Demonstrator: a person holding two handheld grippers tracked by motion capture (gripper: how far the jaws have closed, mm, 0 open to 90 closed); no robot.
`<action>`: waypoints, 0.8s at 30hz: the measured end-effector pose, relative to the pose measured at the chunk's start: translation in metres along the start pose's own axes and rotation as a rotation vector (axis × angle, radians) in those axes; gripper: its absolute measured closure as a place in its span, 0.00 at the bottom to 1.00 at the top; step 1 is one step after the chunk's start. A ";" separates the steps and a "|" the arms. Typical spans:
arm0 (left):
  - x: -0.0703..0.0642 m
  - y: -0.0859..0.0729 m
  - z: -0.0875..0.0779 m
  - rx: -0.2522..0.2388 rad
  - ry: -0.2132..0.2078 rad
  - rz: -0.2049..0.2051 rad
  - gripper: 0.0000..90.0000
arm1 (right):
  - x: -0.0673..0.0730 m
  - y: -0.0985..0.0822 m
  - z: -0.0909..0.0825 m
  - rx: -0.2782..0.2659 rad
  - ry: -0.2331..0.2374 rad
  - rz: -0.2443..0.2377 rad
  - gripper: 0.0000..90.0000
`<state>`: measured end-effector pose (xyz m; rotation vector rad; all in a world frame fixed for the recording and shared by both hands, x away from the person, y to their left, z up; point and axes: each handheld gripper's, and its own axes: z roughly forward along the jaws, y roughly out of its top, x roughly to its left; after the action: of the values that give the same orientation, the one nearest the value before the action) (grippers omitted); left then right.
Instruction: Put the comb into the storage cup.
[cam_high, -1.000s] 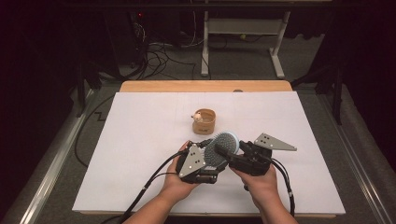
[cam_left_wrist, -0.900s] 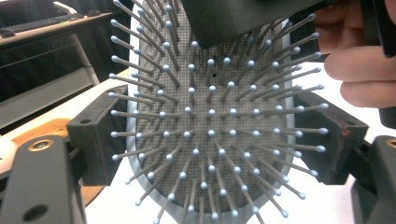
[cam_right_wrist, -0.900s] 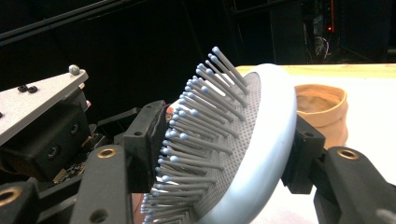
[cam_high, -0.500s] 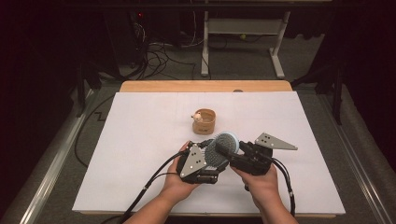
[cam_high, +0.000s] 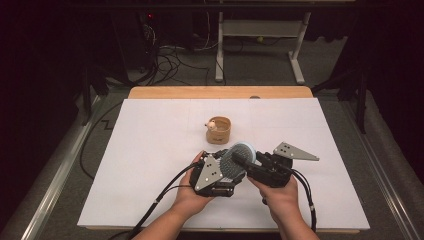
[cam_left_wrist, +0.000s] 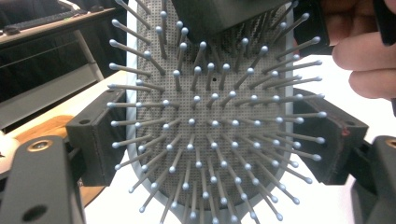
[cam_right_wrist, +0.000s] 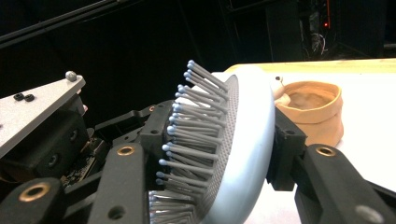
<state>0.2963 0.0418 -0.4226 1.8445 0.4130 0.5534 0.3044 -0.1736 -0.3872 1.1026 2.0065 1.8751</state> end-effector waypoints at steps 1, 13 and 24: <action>0.000 0.000 0.000 -0.001 0.000 0.000 0.22 | 0.000 0.000 0.000 -0.001 -0.001 0.001 0.61; 0.000 0.001 0.000 -0.001 -0.005 0.002 0.22 | 0.001 0.000 -0.001 -0.007 -0.006 0.028 0.65; 0.000 0.000 0.000 0.000 -0.014 -0.003 0.22 | 0.001 0.000 -0.002 -0.011 -0.006 0.034 0.66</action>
<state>0.2963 0.0417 -0.4224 1.8466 0.4067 0.5378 0.3025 -0.1741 -0.3869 1.1448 1.9842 1.8942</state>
